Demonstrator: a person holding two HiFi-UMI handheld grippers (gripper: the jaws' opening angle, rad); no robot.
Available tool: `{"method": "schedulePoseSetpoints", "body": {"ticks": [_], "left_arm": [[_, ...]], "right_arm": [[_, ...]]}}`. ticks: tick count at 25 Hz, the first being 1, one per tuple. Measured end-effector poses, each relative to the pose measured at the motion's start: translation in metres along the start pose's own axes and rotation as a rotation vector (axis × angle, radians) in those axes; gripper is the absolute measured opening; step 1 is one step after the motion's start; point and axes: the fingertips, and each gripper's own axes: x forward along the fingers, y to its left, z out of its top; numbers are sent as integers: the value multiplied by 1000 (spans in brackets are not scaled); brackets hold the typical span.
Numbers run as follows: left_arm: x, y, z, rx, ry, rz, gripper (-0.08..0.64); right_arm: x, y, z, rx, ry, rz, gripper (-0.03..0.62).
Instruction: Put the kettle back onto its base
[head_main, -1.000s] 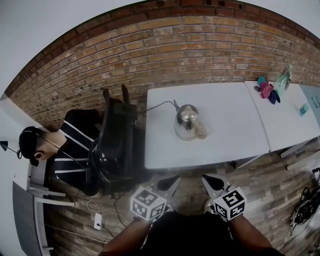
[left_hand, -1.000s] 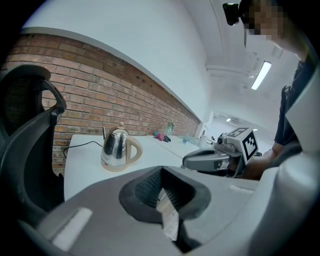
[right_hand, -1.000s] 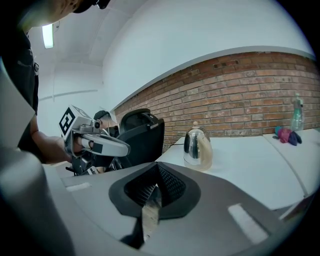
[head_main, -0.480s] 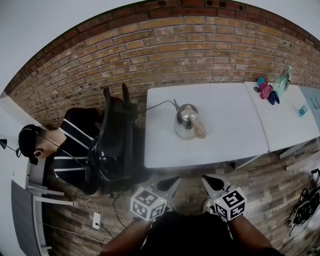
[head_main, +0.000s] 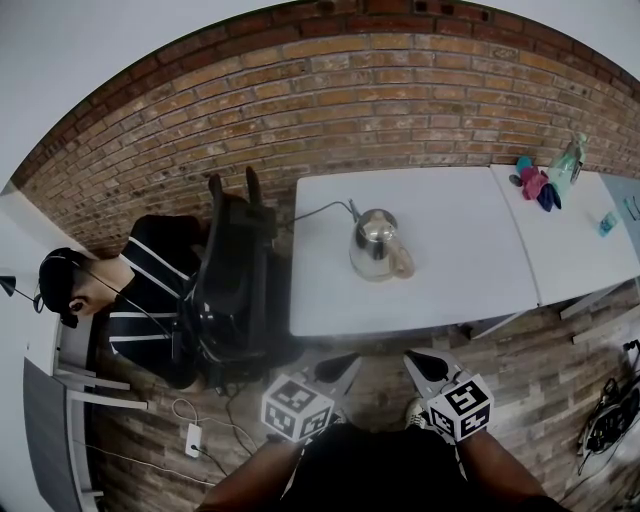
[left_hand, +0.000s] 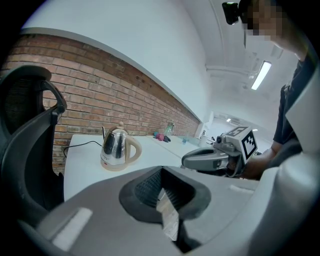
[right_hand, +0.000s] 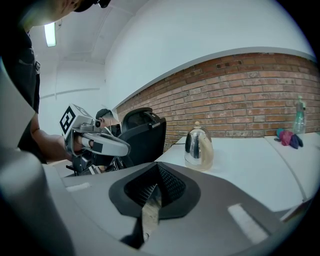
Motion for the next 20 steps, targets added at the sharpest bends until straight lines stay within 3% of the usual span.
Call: {"method": "schedulePoseSetpoints", "body": {"ticks": [20], "left_arm": [[3,3,2,-1,-7,3,2]], "right_arm": [[3,-3,0,0,0,0,25]]}}
